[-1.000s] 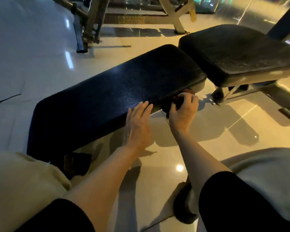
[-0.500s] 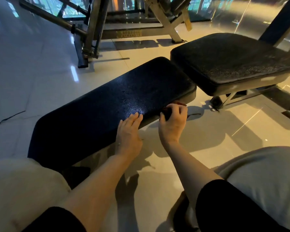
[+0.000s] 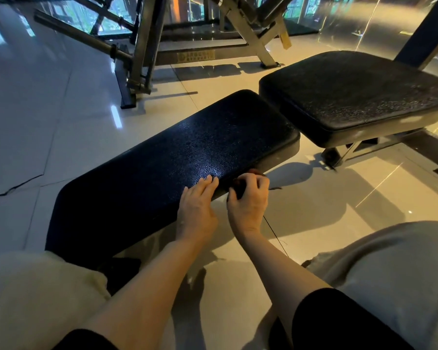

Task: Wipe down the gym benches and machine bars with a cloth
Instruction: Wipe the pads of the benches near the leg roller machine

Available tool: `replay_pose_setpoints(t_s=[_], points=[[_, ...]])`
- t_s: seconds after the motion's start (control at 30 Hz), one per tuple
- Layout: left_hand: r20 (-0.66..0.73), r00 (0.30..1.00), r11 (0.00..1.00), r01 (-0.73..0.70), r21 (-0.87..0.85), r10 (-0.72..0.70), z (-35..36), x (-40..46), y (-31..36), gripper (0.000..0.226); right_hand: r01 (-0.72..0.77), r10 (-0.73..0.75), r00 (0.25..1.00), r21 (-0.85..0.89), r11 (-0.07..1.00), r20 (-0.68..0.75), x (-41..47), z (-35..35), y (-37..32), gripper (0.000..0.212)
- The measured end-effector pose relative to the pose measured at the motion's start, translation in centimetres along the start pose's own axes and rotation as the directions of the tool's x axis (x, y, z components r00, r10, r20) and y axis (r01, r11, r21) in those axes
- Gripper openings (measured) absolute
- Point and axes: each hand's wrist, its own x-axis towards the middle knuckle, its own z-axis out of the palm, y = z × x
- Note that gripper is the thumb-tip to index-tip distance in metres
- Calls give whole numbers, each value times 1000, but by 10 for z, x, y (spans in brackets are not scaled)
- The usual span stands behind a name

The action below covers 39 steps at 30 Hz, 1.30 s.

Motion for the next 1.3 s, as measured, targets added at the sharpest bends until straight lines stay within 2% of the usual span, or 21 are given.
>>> replay_pose_setpoints(t_s=[0.07, 0.13, 0.23, 0.3, 0.33, 0.43, 0.5, 0.53, 0.57, 0.63, 0.7, 0.77, 0.83, 0.9, 0.97, 1.03, 1.07, 1.13, 1.2, 1.3], points=[[-20, 1000, 1000, 2, -21, -2, 1, 0, 0, 66, 31, -32, 997, 18, 999, 76, -7, 1, -3, 20], [-34, 999, 999, 12, -36, -13, 2, -1, 0, 66, 13, -14, 997, 15, 1000, 81, 0, -4, 1, 19], [-19, 1000, 999, 19, -30, -20, 2, -1, 2, 68, -159, 159, 986, -12, 987, -53, 30, -16, 14, 22], [-4, 1000, 1000, 22, -21, -22, 1, -1, 2, 71, -273, 270, 960, -30, 962, -78, 42, -21, 17, 25], [-3, 1000, 1000, 20, -18, -20, 1, 0, 1, 71, -276, 273, 960, -36, 960, -65, 41, -20, 15, 25], [0, 1000, 1000, 9, -15, -9, 1, 0, -1, 71, -126, 127, 990, -25, 992, 63, 10, -8, 1, 24], [-11, 1000, 1000, 3, -24, -3, 2, 0, -1, 68, -25, 21, 984, 19, 1000, 179, -13, -1, -3, 20], [-16, 1000, 999, 5, -33, -5, 2, 0, -1, 68, -1, -6, 982, 37, 999, 189, -17, 0, -1, 18], [-18, 1000, 999, 8, -44, -8, 2, 0, 0, 68, 0, -7, 988, 46, 999, 154, -13, -2, 1, 18], [-19, 1000, 998, 7, -58, -8, 0, 0, 1, 69, -57, 59, 998, 37, 998, -36, 8, -7, 9, 19], [-8, 1000, 999, 15, -41, -16, -1, -1, 1, 71, -180, 181, 961, 26, 983, -207, 36, -17, 14, 20], [3, 1000, 1000, 18, -14, -18, -1, -2, 0, 72, -239, 237, 943, 23, 971, -235, 50, -23, 14, 20], [10, 1000, 1000, 17, -6, -17, -1, -1, -1, 71, -171, 173, 968, 25, 985, -182, 39, -18, 7, 20], [-12, 1000, 1000, 7, -14, -8, 1, 0, -1, 70, -54, 55, 997, 33, 998, -45, 10, -7, 1, 21], [-40, 999, 999, 4, -38, -5, 2, 1, 0, 67, 6, -16, 988, 63, 998, 153, -19, 3, 1, 24], [-53, 999, 998, 8, -57, -11, 3, 1, 1, 63, 28, -48, 975, 96, 995, 216, -27, 5, 3, 24], [-59, 998, 998, 10, -63, -13, 3, 0, 1, 61, 18, -37, 983, 105, 994, 180, -22, 3, 4, 22], [-87, 996, 997, 17, -73, -24, 5, 0, 2, 59, -31, 30, 999, 95, 995, 16, 1, -6, 8, 20], [-127, 991, 997, 20, -80, -30, 7, -1, 2, 58, -118, 128, 981, 79, 990, -144, 33, -19, 15, 21], [-170, 985, 997, -26, -77, 13, 9, 3, 6, 55, -184, 197, 955, 77, 980, -220, 59, -30, 20, 27]])
